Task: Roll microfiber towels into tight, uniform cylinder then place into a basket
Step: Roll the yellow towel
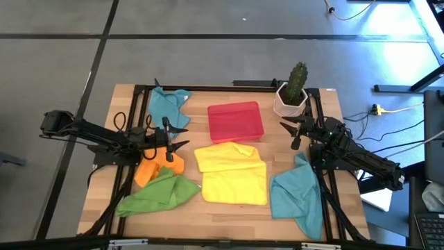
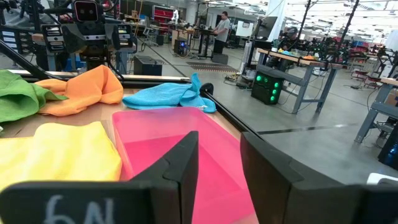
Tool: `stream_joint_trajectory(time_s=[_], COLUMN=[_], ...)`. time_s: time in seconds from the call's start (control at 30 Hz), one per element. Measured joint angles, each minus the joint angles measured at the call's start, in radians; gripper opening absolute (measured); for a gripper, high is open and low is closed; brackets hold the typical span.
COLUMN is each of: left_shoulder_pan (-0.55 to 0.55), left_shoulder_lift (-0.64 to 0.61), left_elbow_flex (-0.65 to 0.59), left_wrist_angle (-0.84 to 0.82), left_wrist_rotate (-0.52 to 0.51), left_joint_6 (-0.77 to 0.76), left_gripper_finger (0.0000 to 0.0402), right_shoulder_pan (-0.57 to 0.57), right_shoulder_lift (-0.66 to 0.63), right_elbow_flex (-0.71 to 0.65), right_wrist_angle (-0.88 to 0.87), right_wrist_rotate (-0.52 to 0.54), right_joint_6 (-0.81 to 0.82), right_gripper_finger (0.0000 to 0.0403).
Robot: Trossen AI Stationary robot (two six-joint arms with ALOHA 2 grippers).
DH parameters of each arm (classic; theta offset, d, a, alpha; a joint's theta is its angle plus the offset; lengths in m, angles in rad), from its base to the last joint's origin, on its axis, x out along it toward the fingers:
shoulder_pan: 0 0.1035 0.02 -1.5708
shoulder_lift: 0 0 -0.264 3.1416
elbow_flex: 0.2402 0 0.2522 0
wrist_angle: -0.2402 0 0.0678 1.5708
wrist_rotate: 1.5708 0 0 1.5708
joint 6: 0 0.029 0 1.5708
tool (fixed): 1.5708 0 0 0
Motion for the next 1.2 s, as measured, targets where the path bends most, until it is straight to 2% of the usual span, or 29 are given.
stream_joint_trajectory(time_s=[0.5,0.67,0.77,1.0,1.1,1.2], left_shoulder_pan=[0.0,-0.001,0.0,-0.019,-0.076,-0.146], left_shoulder_lift=[0.0,0.0,-0.001,0.0,0.0,0.022], left_elbow_flex=[0.0,0.0,0.001,0.079,0.133,0.2], left_wrist_angle=[0.005,0.01,0.082,0.093,0.027,-0.072], left_wrist_rotate=[0.0,0.005,0.074,0.435,0.474,0.415], left_joint_6=[-0.008,-0.094,-0.12,-0.12,-0.105,-0.054], left_gripper_finger=[0.0204,0.0204,0.0204,0.0204,0.0204,0.0204], right_shoulder_pan=[0.0,0.0,0.0,0.0,0.0,0.0], right_shoulder_lift=[0.0,0.0,0.0,0.0,0.0,0.0], right_elbow_flex=[0.0,0.0,0.0,0.0,0.0,0.0], right_wrist_angle=[0.0,0.0,0.0,0.0,0.0,0.0], right_wrist_rotate=[0.0,0.0,0.0,0.0,0.0,0.0], right_joint_6=[0.0,0.0,0.0,0.0,0.0,0.0], right_gripper_finger=[0.0122,0.0122,0.0122,0.0122,0.0122,0.0122])
